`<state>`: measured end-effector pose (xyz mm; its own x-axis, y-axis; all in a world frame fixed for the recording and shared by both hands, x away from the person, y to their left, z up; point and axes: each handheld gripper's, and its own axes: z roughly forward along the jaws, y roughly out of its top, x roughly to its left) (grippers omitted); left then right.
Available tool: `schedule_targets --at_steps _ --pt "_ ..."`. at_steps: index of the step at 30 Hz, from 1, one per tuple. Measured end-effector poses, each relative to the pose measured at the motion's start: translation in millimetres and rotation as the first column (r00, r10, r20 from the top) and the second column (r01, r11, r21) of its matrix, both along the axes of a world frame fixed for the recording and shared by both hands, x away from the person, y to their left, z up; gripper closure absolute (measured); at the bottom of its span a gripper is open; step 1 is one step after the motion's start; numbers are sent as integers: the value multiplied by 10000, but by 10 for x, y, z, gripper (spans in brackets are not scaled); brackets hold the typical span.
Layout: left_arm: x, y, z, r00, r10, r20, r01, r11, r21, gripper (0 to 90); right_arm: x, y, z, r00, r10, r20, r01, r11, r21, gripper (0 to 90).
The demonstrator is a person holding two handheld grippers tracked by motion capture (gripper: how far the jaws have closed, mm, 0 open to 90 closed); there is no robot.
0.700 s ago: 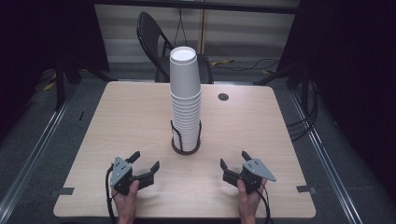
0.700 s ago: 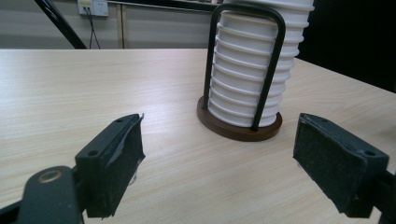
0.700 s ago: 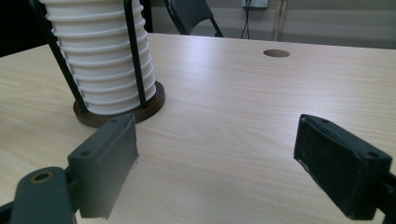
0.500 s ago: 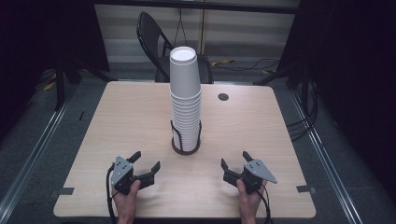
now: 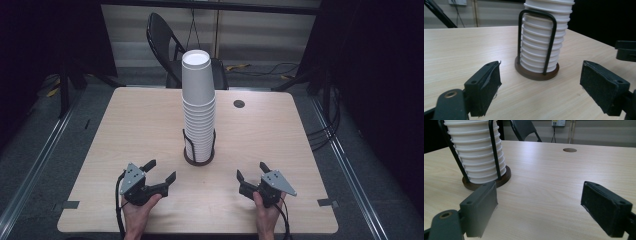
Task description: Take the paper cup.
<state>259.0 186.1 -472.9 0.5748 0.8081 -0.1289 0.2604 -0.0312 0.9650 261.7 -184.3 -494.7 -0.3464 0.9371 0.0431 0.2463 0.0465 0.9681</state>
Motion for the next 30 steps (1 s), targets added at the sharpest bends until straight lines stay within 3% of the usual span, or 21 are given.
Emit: schedule_targets --at_steps 2,8,15,22,28,30 --pt "1 -21 61 9998 -144 170 143 9999 39 160 1 7 2 10000 78 -48 -78 9999 -71 132" --pt "24 -29 167 9982 -566 190 568 9984 -85 156 -1 9 2 9999 101 -65 -102 9999 -64 134" --pt "50 -54 372 9938 -929 613 916 9955 243 159 4 14 3 9999 -17 -129 15 9999 -121 133" --pt "109 -83 528 9866 -1321 955 1323 9912 33 175 4 13 3 9999 49 -120 -51 9999 -122 133" --pt "136 -124 623 9833 -1577 906 1564 9875 209 168 -7 4 3 9999 134 -78 -134 9999 -47 134" --pt "165 -115 646 9822 -1676 853 1677 9858 52 220 -6 4 2 9999 116 -68 -116 9999 -29 134"
